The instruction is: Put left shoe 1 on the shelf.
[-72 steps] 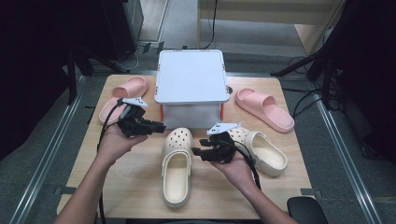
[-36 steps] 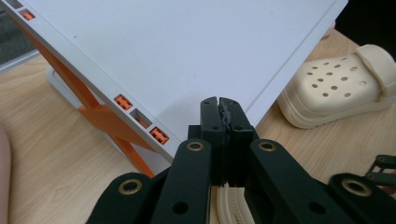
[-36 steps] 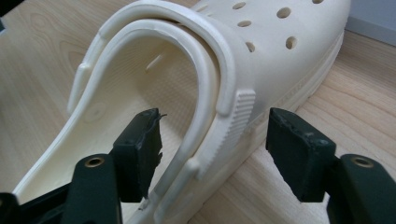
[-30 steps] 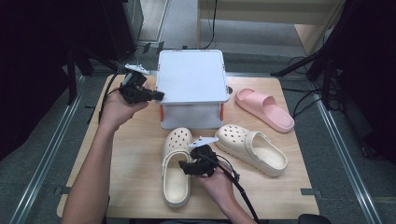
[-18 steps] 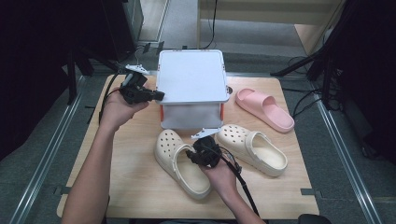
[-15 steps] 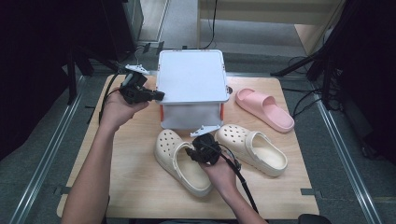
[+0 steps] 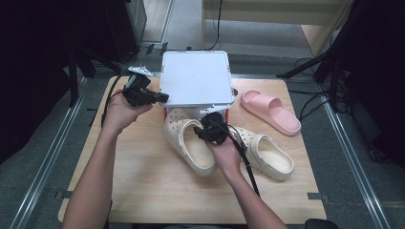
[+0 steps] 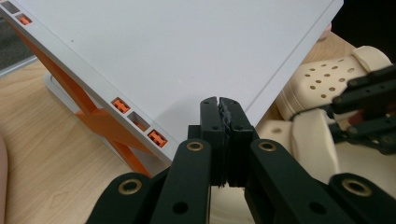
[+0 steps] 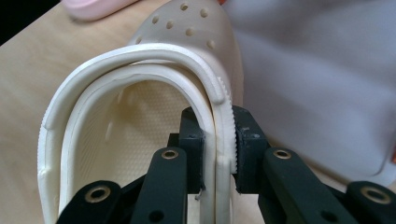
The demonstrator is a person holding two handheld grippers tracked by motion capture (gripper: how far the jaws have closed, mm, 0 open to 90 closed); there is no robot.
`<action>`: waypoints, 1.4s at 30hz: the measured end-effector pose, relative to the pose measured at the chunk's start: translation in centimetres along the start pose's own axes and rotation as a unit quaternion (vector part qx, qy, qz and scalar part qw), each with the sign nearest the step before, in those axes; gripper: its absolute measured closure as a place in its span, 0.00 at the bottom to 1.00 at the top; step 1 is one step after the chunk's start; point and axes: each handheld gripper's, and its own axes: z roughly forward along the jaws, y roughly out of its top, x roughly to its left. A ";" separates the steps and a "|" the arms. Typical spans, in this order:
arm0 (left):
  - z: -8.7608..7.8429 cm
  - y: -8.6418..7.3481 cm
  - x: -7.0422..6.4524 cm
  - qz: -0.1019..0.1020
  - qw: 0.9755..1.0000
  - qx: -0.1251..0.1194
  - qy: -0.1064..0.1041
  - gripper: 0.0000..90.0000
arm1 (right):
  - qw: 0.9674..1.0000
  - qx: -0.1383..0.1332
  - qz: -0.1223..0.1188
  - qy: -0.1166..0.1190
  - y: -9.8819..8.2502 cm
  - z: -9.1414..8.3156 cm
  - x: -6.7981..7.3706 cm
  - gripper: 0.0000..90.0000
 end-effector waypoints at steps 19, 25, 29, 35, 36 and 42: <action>0.0 -0.1 0.1 -0.003 1.000 -0.005 -0.004 0.99 | 0.999 -0.017 0.046 -0.023 -0.1 3.6 -2.0 0.78; 0.0 -0.2 0.2 -0.003 1.000 -0.007 -0.006 0.99 | 0.999 -0.026 0.034 -0.016 -0.5 2.5 -1.8 0.70; 0.0 -0.3 0.2 -0.008 1.000 -0.010 -0.010 0.99 | 0.999 -0.035 0.029 -0.001 -0.9 1.0 -1.8 0.68; 0.1 -0.3 0.2 -0.011 1.000 -0.012 -0.012 0.99 | 0.998 -0.047 0.017 0.027 -2.0 -1.0 -1.5 0.77; 0.1 -0.3 0.2 -0.011 1.000 -0.012 -0.012 0.99 | 0.998 -0.048 0.013 0.032 -2.3 -1.4 -1.4 0.81; 0.1 -0.4 0.4 -0.013 1.000 -0.014 -0.017 0.98 | 0.998 -0.036 -0.024 0.050 -4.2 -2.9 -0.5 0.92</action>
